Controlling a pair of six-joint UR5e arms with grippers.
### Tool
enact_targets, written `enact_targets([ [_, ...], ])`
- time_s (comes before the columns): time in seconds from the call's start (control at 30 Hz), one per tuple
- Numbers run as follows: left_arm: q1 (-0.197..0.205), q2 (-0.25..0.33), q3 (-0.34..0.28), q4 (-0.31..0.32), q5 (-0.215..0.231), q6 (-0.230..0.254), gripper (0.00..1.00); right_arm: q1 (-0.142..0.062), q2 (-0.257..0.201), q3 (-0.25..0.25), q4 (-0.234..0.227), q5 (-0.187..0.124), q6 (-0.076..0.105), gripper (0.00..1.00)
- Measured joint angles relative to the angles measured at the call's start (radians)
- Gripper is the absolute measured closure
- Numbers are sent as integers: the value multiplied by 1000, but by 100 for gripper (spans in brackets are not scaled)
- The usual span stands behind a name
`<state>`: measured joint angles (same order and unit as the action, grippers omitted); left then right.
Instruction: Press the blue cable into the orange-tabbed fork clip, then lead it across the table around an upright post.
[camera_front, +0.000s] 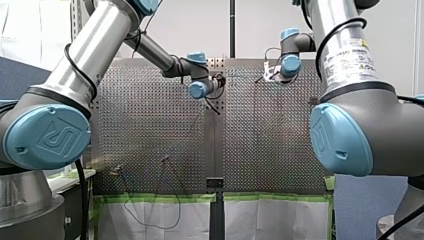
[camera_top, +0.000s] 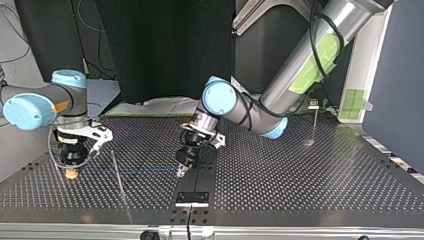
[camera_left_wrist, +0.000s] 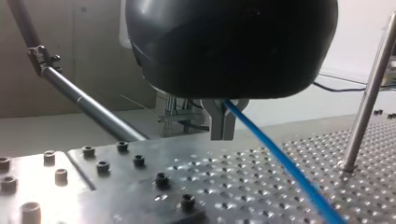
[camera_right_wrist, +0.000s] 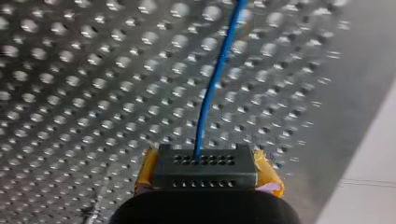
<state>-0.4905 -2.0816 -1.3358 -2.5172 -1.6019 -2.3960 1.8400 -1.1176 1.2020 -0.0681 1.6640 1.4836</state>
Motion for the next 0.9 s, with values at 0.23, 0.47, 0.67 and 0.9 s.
enact_targets([
  [0.23, 11, -33, 0, 11, 20, 2, 100, 2, 40, 3, -1, -1, 0, 100],
  [0.47, 9, -46, 0, 15, 27, 19, 100, 9, 73, 19, -2, 0, 0, 100],
  [0.67, 7, -46, 0, 7, 29, 57, 100, 15, 92, 48, -11, 5, 0, 100],
  [0.9, 6, -47, 0, -14, 29, 96, 100, 20, 107, 82, -32, 9, 7, 100],
])
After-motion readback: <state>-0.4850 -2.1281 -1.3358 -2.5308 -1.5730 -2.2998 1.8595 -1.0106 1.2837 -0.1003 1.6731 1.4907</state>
